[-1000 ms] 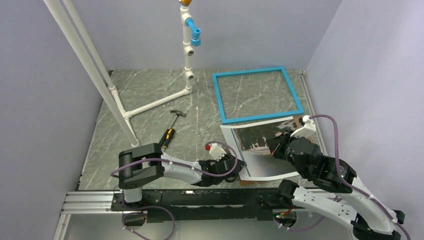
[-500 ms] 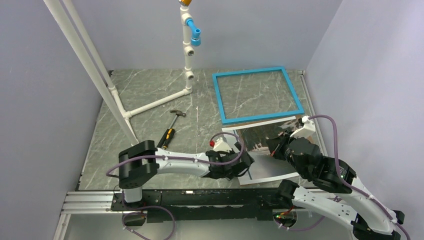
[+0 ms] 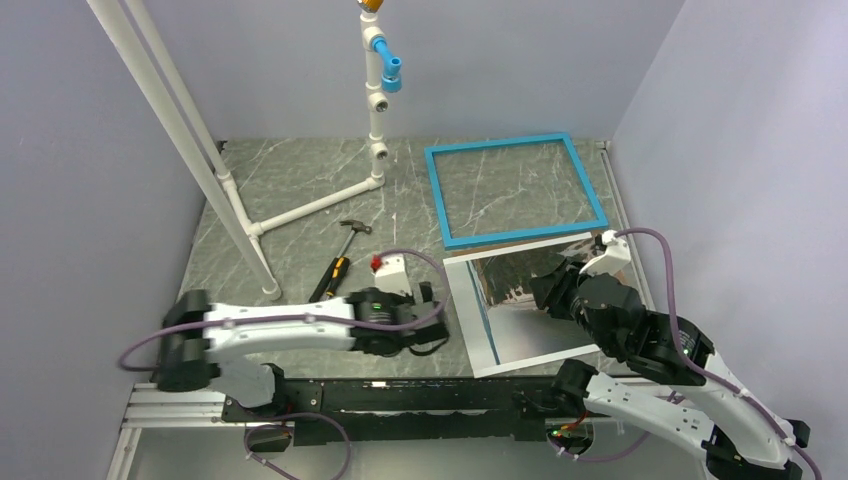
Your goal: Take the photo out of the frame
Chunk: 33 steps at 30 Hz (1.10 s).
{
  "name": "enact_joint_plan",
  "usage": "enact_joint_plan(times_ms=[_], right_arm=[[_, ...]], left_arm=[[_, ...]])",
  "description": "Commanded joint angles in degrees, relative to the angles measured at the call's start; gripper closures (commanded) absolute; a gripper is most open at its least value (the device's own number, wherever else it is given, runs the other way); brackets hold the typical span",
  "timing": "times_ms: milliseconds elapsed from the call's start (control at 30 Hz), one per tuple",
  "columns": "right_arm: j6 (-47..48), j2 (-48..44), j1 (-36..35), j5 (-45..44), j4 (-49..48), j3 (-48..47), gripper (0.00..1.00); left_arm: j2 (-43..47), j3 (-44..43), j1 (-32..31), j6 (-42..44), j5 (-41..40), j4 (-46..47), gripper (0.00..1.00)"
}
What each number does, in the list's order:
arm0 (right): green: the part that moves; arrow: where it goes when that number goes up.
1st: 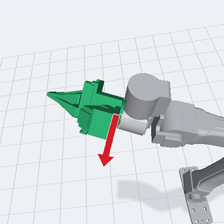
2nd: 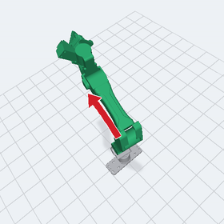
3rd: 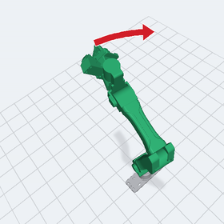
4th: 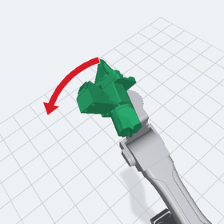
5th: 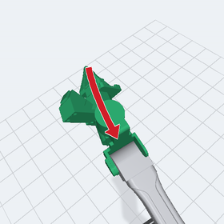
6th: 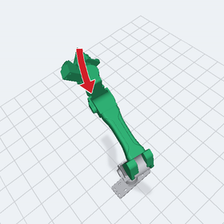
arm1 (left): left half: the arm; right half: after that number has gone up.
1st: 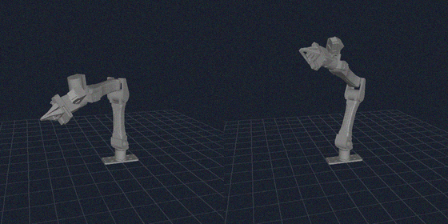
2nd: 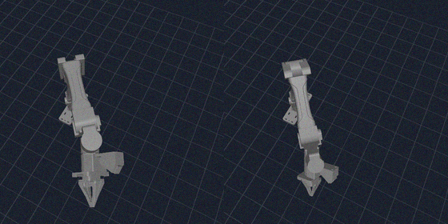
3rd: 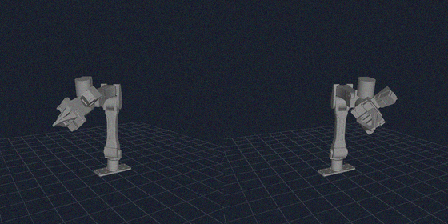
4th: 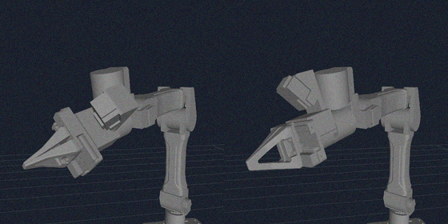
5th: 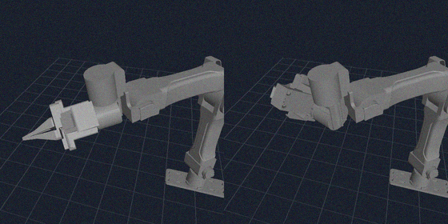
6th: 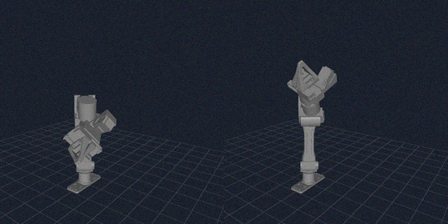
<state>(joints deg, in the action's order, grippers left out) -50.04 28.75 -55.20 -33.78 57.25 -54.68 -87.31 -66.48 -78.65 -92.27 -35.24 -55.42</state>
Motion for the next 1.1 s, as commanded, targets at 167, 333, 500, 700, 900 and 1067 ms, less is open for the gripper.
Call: enact_joint_plan(times_ms=[167, 333, 500, 700, 900, 1067], right_arm=[[9.21, 3.80, -0.01, -1.84, 1.99, -8.74, 0.16], [13.91, 5.30, -0.02, -0.07, -0.89, -9.71, 0.00], [16.80, 4.53, 0.06, -0.75, -3.99, -10.48, 0.00], [19.81, 0.25, 0.03, -4.10, -8.48, -10.14, 0.00], [20.99, -5.45, 0.00, -3.34, -12.76, -9.08, 0.00], [20.87, -7.08, 0.06, -4.71, -12.83, -7.25, 0.00]], left_arm=[[29.94, 2.01, 0.07, 36.26, -2.67, -3.92, 0.01], [52.13, 12.29, 0.07, 51.32, 1.95, 14.15, 0.01], [68.99, 19.14, 0.06, 56.08, 5.03, 23.33, 0.01], [79.35, 18.45, 0.03, 62.36, 6.16, 23.20, 0.01], [80.70, 13.18, 0.07, 63.35, 4.24, 16.75, 0.01], [81.87, 14.65, 0.06, 63.63, 4.36, 18.35, 0.01]])
